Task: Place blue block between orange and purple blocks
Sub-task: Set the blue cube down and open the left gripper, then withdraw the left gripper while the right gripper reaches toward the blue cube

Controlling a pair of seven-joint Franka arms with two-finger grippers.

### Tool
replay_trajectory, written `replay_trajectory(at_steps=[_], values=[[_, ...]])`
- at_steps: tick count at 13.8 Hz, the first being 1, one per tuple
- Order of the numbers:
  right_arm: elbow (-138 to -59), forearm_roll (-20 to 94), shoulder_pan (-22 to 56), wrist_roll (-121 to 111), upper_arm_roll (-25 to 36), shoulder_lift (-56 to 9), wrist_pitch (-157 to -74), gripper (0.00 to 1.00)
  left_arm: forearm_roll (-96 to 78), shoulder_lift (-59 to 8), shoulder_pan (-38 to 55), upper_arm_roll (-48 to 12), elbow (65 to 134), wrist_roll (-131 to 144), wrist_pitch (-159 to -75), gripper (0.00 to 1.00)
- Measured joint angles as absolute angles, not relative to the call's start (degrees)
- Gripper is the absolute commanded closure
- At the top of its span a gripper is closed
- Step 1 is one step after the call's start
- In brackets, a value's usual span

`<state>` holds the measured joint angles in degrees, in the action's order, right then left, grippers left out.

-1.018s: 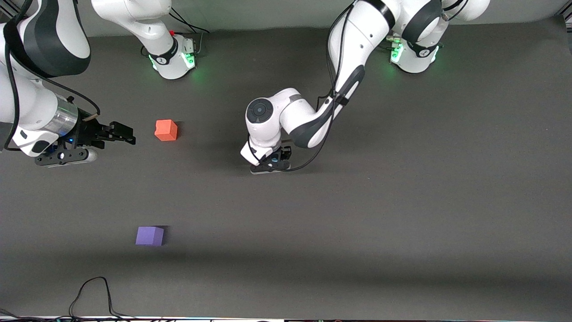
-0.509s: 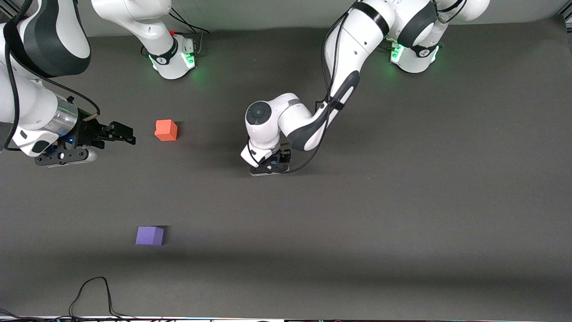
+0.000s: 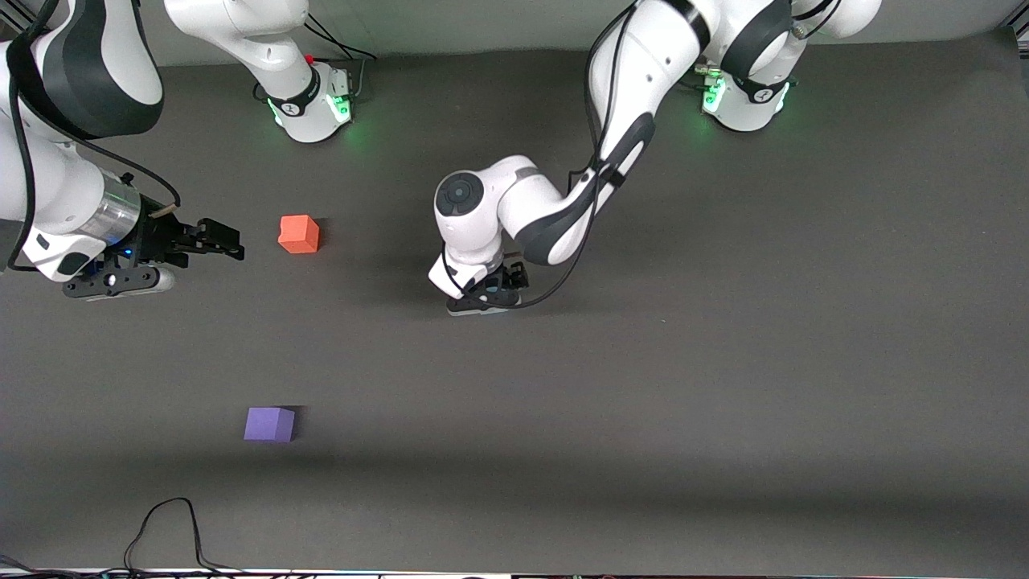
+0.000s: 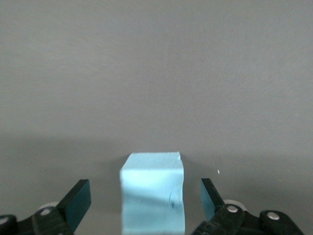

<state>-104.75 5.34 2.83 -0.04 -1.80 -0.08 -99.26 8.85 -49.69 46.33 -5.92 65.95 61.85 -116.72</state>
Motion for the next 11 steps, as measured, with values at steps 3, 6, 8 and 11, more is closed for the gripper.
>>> replay_trajectory(at_steps=[3, 6, 8, 11], values=[[-104.66, 5.4, 5.28, 2.39, -1.88, -0.08, -99.27, 0.0, 1.5, -42.26, 39.46, -5.3, 66.94, 53.27, -110.47, 0.0], [-103.51, 5.53, 13.5, 13.43, -2.12, -0.23, -99.9, 0.0, -2.35, -33.71, 26.11, -5.06, 74.98, 40.85, -109.37, 0.0], [-100.26, 5.53, 22.41, 27.32, -2.41, -2.14, -100.43, 0.0, -3.23, -27.12, 17.52, -5.04, 83.45, 31.63, -109.16, 0.0], [-90.4, 5.43, 34.29, 45.65, -2.75, -9.97, -101.15, 0.0, -1.88, -16.88, 8.57, -4.77, 95.12, 21.59, -109.04, 0.0]])
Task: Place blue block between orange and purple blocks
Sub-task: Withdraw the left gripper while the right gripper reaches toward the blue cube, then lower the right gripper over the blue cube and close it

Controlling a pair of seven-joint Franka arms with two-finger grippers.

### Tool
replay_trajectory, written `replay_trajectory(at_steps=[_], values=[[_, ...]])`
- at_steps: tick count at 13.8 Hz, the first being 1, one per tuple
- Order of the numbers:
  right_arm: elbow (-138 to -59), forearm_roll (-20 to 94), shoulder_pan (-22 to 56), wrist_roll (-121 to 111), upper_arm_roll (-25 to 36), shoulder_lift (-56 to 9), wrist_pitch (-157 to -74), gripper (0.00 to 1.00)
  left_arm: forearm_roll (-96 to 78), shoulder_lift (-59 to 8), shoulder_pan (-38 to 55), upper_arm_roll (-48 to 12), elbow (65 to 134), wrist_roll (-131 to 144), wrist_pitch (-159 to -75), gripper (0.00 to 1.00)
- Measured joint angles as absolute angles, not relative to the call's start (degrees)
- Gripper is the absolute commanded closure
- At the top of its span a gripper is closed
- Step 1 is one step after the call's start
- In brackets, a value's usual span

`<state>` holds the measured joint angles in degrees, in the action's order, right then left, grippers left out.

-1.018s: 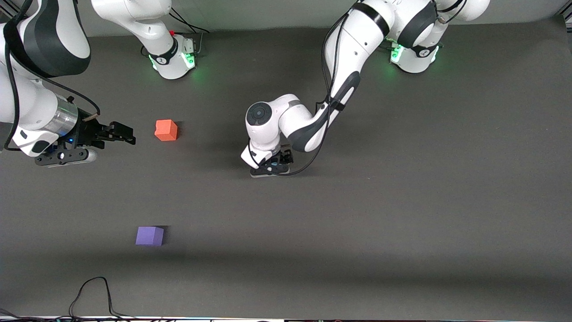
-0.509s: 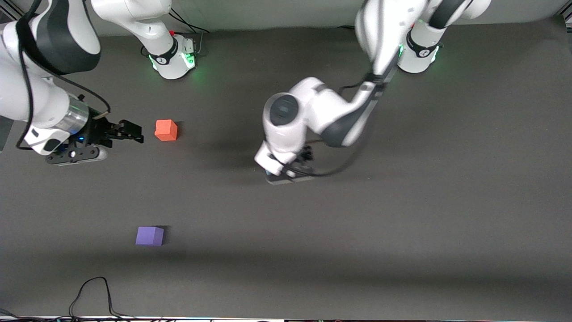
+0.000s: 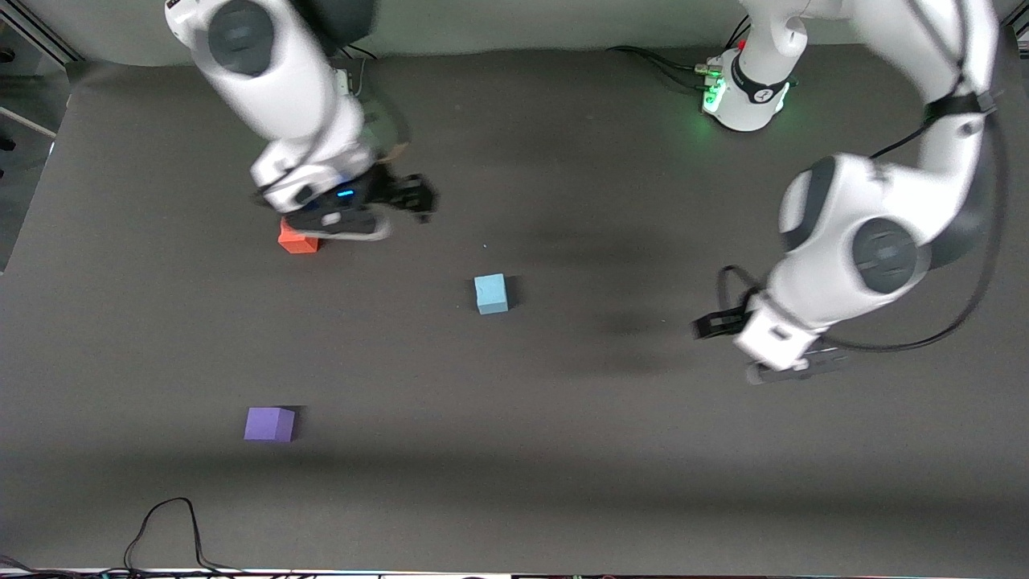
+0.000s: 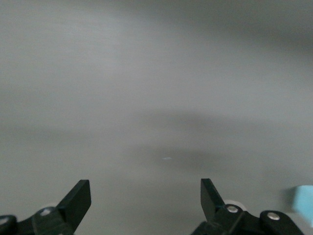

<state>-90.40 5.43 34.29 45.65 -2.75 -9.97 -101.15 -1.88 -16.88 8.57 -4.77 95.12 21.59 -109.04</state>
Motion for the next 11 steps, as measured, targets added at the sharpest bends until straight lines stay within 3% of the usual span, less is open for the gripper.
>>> replay_trajectory(at_steps=[4, 11], values=[[-82.64, 5.23, 40.32, 51.56, -2.69, -18.84, -101.15, 0.0, -1.13, -7.29, 0.33, -4.73, 99.78, 10.34, -104.66, 0.0], [-84.8, 3.88, 40.72, 39.26, -2.1, -19.94, -103.13, 0.0, -1.12, 0.27, -4.68, -4.08, 99.7, -2.1, -96.32, 0.0]])
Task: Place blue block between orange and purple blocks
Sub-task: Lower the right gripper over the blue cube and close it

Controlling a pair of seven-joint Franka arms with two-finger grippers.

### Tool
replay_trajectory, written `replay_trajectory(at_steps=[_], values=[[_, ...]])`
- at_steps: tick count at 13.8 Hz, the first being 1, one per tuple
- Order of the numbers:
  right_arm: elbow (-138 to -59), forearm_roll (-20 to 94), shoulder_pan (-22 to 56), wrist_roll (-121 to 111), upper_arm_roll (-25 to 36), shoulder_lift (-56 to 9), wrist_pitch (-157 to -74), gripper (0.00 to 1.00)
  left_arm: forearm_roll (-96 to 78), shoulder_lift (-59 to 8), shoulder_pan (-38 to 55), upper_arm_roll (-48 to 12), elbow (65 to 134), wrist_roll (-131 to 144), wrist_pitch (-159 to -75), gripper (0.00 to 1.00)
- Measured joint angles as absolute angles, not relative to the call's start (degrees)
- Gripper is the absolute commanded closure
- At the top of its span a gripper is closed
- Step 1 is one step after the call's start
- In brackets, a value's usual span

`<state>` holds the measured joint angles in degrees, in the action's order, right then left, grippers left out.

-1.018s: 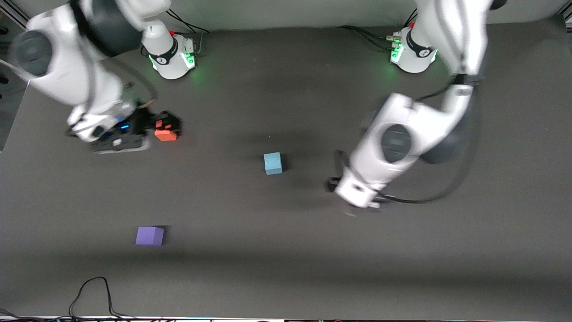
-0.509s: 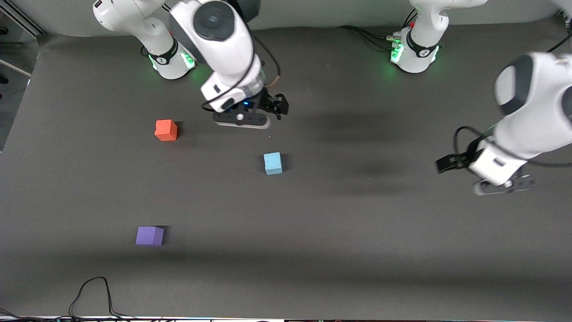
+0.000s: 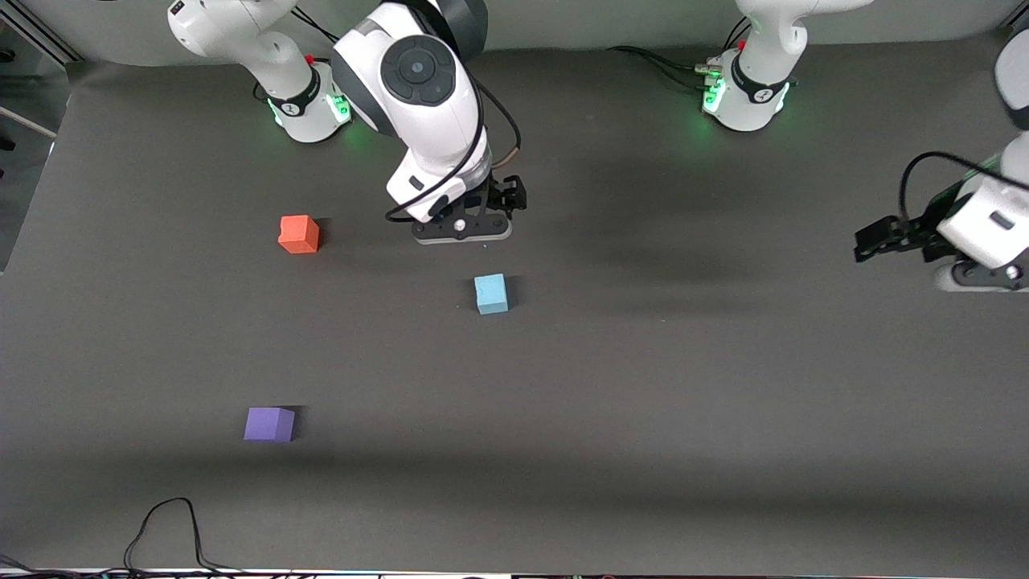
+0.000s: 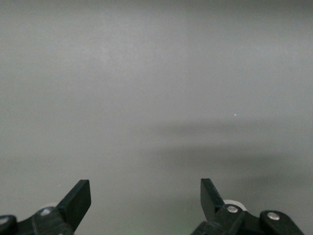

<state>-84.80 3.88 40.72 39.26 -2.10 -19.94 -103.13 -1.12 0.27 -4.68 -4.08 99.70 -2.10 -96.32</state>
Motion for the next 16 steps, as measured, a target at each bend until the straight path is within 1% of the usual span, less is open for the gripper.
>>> replay_trajectory(at_steps=[3, 7, 9, 12, 16], values=[[-91.55, 3.73, 40.72, 34.84, -1.82, -18.73, -111.49, 0.0, -1.15, 1.1, -5.34, -4.07, 97.6, -3.59, -92.39, 0.0], [-98.18, 3.63, 40.7, 30.57, -1.29, -18.67, -119.25, 0.0, -1.18, 1.14, -4.17, -4.75, 96.03, -3.46, -91.38, 0.0], [-101.55, 3.58, 40.68, 30.26, -0.71, -19.18, -123.7, 0.0, -1.14, 1.14, -2.38, -3.73, 95.79, -3.34, -90.78, 0.0], [-104.33, 3.57, 40.6, 30.21, -0.32, -22.19, -128.99, 0.0, -1.06, 1.12, 0.74, -0.75, 95.72, -3.34, -90.78, 0.0], [-104.86, 3.58, 39.98, 31.13, -0.2, -28.37, -135.76, 0.0, -0.18, 1.02, 0.98, -0.2, 95.71, -3.34, -90.77, 0.0]])
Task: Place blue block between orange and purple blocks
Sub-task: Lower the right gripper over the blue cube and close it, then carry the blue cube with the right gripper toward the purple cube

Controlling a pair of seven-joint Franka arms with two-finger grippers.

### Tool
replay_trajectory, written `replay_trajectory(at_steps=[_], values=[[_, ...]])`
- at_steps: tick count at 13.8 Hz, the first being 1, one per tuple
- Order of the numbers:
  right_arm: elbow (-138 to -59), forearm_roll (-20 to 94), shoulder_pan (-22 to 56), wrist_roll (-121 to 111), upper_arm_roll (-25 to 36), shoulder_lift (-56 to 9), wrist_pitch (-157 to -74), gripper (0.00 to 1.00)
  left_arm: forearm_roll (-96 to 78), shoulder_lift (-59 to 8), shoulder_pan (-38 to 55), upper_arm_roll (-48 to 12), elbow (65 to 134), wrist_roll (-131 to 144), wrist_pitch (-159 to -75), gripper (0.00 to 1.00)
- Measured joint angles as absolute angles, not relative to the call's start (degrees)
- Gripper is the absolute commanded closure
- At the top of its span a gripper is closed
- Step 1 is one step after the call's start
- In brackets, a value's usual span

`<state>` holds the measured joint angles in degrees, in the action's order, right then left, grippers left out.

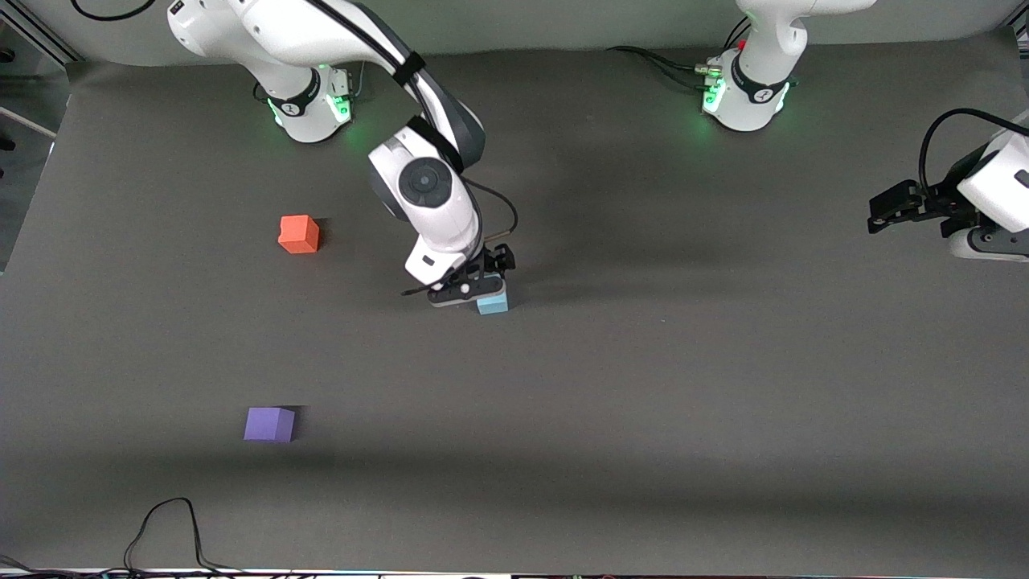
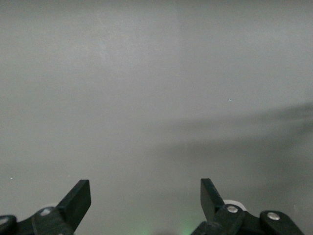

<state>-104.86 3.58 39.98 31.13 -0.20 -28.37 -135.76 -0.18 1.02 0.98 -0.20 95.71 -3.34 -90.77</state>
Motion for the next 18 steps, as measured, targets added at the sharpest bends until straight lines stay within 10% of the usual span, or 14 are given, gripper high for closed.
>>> replay_trajectory(at_steps=[7, 12, 18], values=[[-104.9, 3.59, 40.41, 37.95, -0.36, -36.37, -144.62, 0.0, 0.43, 0.88, 1.24, -1.22, 95.72, -3.34, -90.75, 0.0], [-104.87, 3.59, 40.45, 38.81, -0.38, -36.61, -144.95, 0.48, 0.46, 0.83, 1.24, -1.27, 95.72, -3.34, -90.75, 0.0], [-103.09, 3.59, 39.53, 39.61, -0.14, -35.01, -140.45, 0.5, 0.44, 0.81, 1.31, -1.25, 95.73, -3.34, -90.74, 0.0]])
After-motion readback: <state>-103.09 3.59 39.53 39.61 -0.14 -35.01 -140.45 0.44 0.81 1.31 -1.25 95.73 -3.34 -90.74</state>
